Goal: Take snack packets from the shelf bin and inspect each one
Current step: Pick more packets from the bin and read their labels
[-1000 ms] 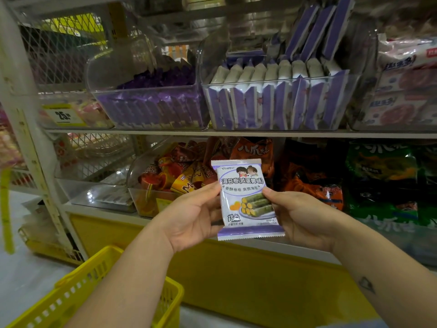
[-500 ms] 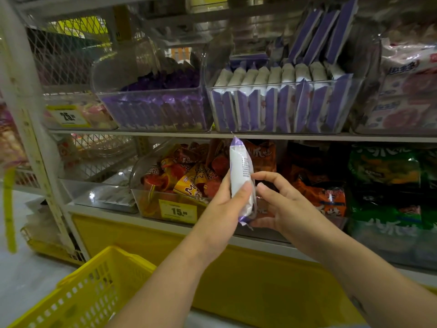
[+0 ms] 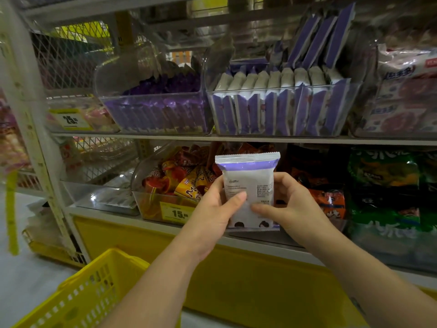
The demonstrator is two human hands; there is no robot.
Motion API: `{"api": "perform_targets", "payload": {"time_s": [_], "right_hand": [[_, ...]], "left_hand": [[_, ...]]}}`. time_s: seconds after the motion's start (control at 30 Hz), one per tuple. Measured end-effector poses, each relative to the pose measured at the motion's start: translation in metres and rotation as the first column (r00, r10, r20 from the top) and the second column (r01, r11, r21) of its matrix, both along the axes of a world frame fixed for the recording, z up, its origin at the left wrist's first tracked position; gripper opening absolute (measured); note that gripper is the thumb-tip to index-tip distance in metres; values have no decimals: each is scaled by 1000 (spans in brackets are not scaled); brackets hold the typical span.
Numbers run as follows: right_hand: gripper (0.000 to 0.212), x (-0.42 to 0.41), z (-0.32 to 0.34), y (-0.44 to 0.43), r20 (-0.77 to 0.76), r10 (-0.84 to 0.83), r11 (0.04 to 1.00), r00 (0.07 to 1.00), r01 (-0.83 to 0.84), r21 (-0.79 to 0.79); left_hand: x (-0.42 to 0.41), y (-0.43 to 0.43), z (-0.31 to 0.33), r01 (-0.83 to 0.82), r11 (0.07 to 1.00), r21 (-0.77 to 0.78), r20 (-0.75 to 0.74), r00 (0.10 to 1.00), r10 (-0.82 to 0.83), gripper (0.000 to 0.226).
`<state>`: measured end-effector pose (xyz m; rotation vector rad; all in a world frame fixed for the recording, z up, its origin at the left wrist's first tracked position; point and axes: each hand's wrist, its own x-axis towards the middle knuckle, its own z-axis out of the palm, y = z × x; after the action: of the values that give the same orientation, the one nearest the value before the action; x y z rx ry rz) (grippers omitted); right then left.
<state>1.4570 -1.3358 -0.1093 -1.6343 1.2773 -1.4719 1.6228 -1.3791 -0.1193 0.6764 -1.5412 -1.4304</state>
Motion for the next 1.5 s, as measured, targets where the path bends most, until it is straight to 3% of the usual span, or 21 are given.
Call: {"api": "perform_targets", "payload": {"time_s": [0.17,0.3,0.43,0.53,0.63,0.8,0.9,1.0,1.4,1.5], "right_hand": [[43,-1,2,2,-65,-24,996,998,19,-86],[45,2,6,4,-53,8,993,999,-14,-118],[63,2,11,9,-55,90,992,994,-95,-85],[54,0,13,11,-60,90,995,994,-92,-39],[39,-2,16,13,40,76,997,996,-77,17],[49,3,12,12,201,8,995,980,-28,97],[37,8,9,10,472,27,988,881,-96,123],[27,14,7,10,614,21,980,789,-136,142],[30,20,8,11,650,114,961,751,-250,121],[30,22,7,12,588,72,960,806,-217,179]], "left_hand": [[1,-4,-4,-12,1000,-27,2,1000,13,30],[2,-5,-4,31,998,53,-128,991,-24,35],[5,-5,-1,95,983,154,-245,968,-55,46],[11,-8,3,157,964,214,-333,939,-79,44],[18,-11,5,203,947,250,-411,908,-86,43],[16,-12,5,161,934,320,-408,913,-18,42],[14,-13,6,105,930,351,-391,919,44,48],[14,-13,6,72,933,352,-388,918,76,50],[19,-14,9,53,917,396,-412,903,125,50],[15,-11,10,-5,936,352,-435,885,169,49]]}}
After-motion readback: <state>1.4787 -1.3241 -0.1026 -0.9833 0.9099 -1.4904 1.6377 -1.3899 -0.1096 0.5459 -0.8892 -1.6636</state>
